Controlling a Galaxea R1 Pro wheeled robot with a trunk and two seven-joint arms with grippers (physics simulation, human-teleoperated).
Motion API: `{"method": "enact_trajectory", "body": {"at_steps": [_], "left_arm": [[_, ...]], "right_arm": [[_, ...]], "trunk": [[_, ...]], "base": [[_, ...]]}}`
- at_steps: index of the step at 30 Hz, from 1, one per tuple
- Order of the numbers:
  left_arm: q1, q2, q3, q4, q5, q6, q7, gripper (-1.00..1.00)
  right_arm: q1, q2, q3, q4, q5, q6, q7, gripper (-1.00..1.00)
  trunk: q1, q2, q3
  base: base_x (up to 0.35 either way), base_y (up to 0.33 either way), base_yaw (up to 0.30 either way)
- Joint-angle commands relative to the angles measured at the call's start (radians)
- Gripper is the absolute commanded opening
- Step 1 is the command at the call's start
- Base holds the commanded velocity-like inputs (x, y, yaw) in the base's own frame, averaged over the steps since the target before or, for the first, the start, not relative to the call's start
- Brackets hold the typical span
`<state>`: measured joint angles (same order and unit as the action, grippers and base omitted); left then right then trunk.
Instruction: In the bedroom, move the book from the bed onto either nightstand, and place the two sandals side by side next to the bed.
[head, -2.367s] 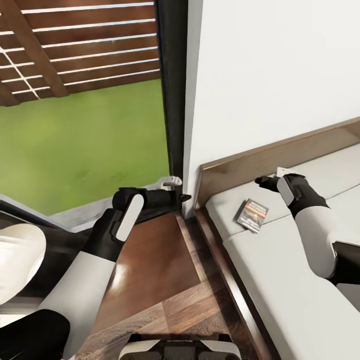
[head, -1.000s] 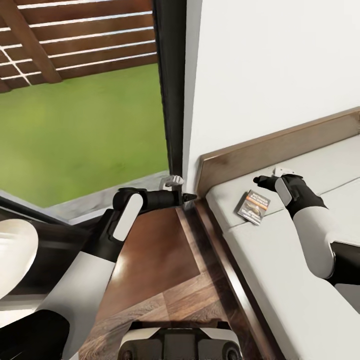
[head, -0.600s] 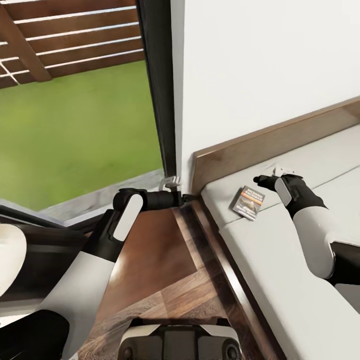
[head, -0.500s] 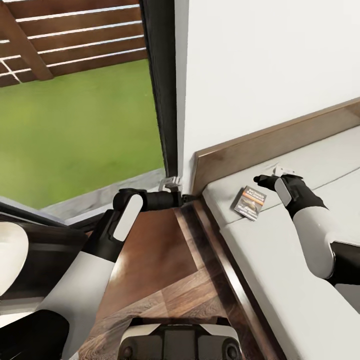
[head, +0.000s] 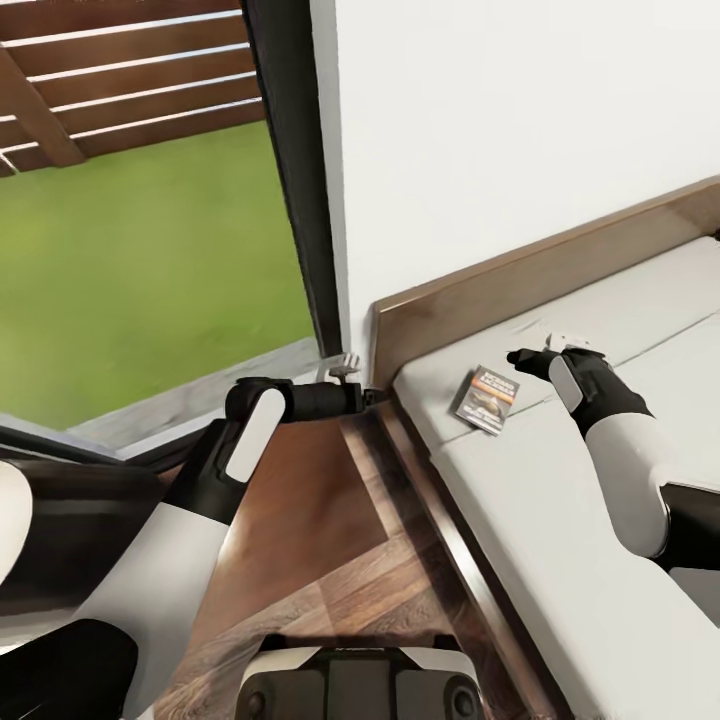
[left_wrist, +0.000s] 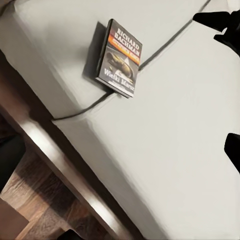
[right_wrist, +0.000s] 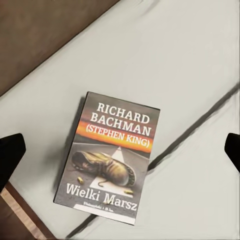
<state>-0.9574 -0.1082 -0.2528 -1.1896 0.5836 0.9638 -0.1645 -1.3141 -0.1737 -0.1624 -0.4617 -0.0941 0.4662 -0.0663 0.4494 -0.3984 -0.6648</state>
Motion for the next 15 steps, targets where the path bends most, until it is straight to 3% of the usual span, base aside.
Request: {"method": "enact_trajectory", "body": {"at_steps": [1,15], "left_arm": [[0.000,0.000,0.001,0.000,-0.009,0.004,-0.009,1.00],[0.002,0.002,0.001,-0.001,-0.010,0.003,-0.010,1.00]], "right_arm": [[-0.001,0.000,0.000,-0.001,-0.010,0.005,-0.005,1.00],[-0.001,0.000,0.001,-0.004,-0.003,0.005,-0.004,1.00]], "trunk": [[0.001,-0.002,-0.001],[0.001,-0.002,-0.001]], "base": [[0.000,0.000,-0.192],[0.029,-0.030,-0.027]]}}
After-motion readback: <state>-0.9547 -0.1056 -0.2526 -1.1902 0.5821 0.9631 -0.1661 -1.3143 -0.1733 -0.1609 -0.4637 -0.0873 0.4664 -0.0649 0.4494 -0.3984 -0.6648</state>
